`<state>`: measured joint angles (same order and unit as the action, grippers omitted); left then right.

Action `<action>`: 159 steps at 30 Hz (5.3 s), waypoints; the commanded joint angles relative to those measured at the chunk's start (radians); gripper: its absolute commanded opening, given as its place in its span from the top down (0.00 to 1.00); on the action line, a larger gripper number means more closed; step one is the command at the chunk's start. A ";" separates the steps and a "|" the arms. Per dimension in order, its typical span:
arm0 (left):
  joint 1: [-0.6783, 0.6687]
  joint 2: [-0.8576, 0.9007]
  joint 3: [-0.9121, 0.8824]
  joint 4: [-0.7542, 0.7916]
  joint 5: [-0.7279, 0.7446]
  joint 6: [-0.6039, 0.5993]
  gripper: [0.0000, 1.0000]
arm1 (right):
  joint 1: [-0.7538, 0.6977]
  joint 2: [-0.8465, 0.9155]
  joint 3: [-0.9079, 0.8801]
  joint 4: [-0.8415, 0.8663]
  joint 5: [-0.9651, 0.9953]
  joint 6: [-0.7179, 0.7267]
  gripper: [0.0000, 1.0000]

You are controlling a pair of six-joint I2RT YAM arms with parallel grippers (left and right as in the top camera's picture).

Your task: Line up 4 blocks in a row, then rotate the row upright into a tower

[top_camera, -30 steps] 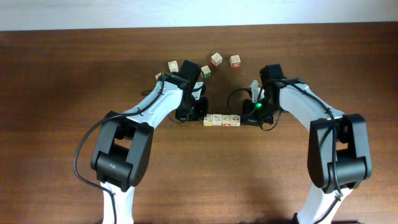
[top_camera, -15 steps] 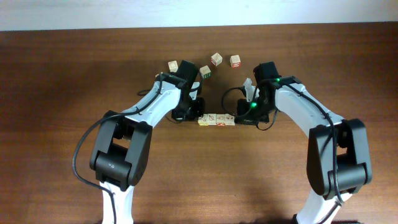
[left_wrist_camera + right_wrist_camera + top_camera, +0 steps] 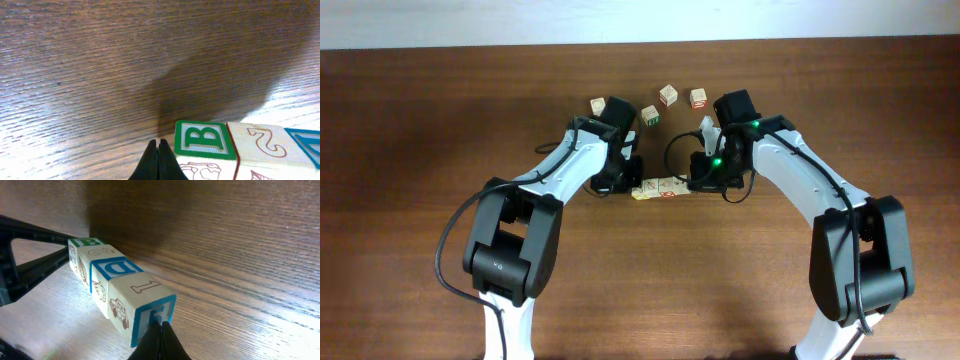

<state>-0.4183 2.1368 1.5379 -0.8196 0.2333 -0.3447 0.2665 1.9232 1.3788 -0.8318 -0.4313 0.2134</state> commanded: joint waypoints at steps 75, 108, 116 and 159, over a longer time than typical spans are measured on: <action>0.192 0.013 0.001 -0.003 0.162 -0.009 1.00 | 0.152 -0.006 0.204 0.006 -0.081 0.124 0.80; 0.279 -0.690 0.192 -0.189 -0.145 0.283 0.01 | 0.053 -0.763 0.978 -0.866 0.562 -0.053 0.02; 0.279 -0.690 0.192 -0.189 -0.145 0.283 0.01 | -0.168 -1.006 0.488 -0.404 0.487 -0.245 0.02; 0.289 -1.170 -0.481 0.312 -0.256 0.456 0.01 | -0.286 -1.920 -1.373 0.760 0.363 -0.240 0.02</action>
<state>-0.1375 1.1332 1.3300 -0.6739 -0.0116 0.0685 -0.0128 0.0128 0.0147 -0.0727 -0.0666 -0.0269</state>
